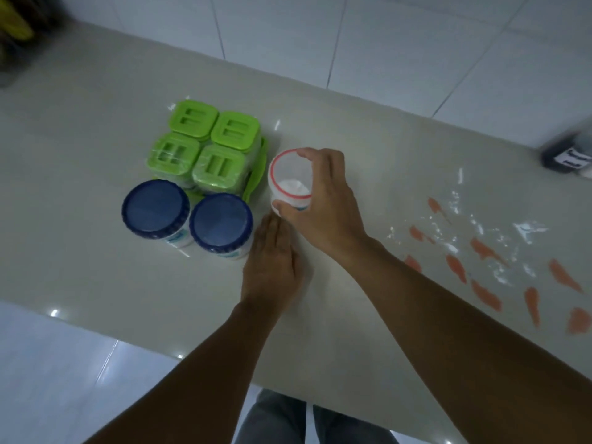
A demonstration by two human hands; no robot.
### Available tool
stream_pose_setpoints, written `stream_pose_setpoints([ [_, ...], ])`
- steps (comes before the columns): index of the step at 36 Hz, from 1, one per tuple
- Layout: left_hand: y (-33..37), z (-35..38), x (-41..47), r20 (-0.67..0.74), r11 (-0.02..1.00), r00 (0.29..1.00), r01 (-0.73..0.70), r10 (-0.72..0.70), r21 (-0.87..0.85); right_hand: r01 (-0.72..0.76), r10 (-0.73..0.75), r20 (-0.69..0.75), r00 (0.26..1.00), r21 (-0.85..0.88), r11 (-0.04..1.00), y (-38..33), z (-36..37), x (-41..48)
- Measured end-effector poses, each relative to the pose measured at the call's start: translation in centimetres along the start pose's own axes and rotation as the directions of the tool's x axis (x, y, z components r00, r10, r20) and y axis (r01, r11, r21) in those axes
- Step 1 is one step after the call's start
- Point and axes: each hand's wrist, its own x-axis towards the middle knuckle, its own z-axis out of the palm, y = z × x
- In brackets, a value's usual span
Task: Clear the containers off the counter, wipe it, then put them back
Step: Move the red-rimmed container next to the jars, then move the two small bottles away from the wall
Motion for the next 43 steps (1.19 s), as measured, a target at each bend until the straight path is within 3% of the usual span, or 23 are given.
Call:
stream_pose_setpoints([
  [10,-1.6,-0.2,-4.4,-0.028,0.993,0.993,-0.114,0.115,0.034,0.023,-0.020,0.034,0.999,-0.079,0.997,-0.3,3.4,0.2],
  [25,-1.7,0.1,-4.6,0.034,0.985,0.993,-0.116,0.113,0.128,0.053,-0.048,0.062,0.997,-0.082,0.995,-1.0,4.9,1.2],
  [29,-1.3,-0.2,-4.5,0.011,0.987,0.993,-0.122,0.121,0.102,0.015,-0.013,0.143,0.990,-0.013,1.000,-0.5,3.7,1.3],
  [35,0.0,-0.4,-3.8,-0.047,0.957,0.956,-0.288,0.289,0.038,-0.074,0.036,0.316,0.948,0.110,0.991,2.7,-0.7,0.5],
  [43,8.2,0.2,2.3,0.014,0.932,0.933,-0.361,0.360,0.027,-0.166,0.172,0.077,0.982,-0.073,0.983,9.4,-8.8,-1.2],
])
